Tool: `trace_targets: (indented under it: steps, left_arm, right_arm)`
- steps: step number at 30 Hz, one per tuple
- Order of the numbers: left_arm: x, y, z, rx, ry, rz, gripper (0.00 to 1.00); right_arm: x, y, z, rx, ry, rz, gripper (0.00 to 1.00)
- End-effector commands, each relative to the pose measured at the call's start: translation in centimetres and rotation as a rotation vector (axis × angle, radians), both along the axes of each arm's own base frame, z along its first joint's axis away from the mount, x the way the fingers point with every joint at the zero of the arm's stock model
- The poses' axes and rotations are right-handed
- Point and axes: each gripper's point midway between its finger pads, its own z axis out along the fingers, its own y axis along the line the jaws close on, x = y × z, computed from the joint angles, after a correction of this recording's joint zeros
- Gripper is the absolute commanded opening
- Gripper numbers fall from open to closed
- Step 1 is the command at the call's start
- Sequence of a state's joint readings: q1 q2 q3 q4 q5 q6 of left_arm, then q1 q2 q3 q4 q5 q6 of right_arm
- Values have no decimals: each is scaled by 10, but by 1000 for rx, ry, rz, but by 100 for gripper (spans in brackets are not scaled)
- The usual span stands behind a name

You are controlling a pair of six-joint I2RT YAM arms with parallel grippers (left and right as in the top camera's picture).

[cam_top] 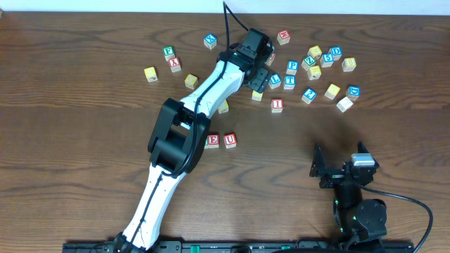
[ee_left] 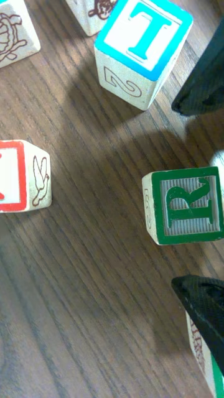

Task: Spell out NEURIPS
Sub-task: 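Lower the open left gripper over the green R block, then close the left gripper on the green R block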

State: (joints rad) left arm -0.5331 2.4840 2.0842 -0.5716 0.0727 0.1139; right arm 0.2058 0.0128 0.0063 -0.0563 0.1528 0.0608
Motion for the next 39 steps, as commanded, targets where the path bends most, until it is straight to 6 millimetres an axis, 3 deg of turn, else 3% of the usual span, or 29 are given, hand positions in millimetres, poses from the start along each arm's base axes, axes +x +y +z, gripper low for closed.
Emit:
trace_targets:
  steps: [1, 18, 23, 29, 39]
  left_arm:
    - [5, 3, -3, 11, -11, 3, 75]
    - [6, 2, -3, 9, -15, 3, 55]
    - [6, 2, -3, 9, -15, 3, 53]
    - [7, 2, -2, 7, -18, 3, 40]
    - [7, 2, -2, 7, -18, 3, 39]
  right_arm:
    - [0, -3, -1, 12, 4, -13, 99]
    - [0, -3, -1, 12, 4, -13, 99]
    - [0, -3, -1, 12, 4, -13, 99]
    - [0, -3, -1, 12, 4, -13, 99]
    - [0, -3, -1, 12, 4, -13, 99]
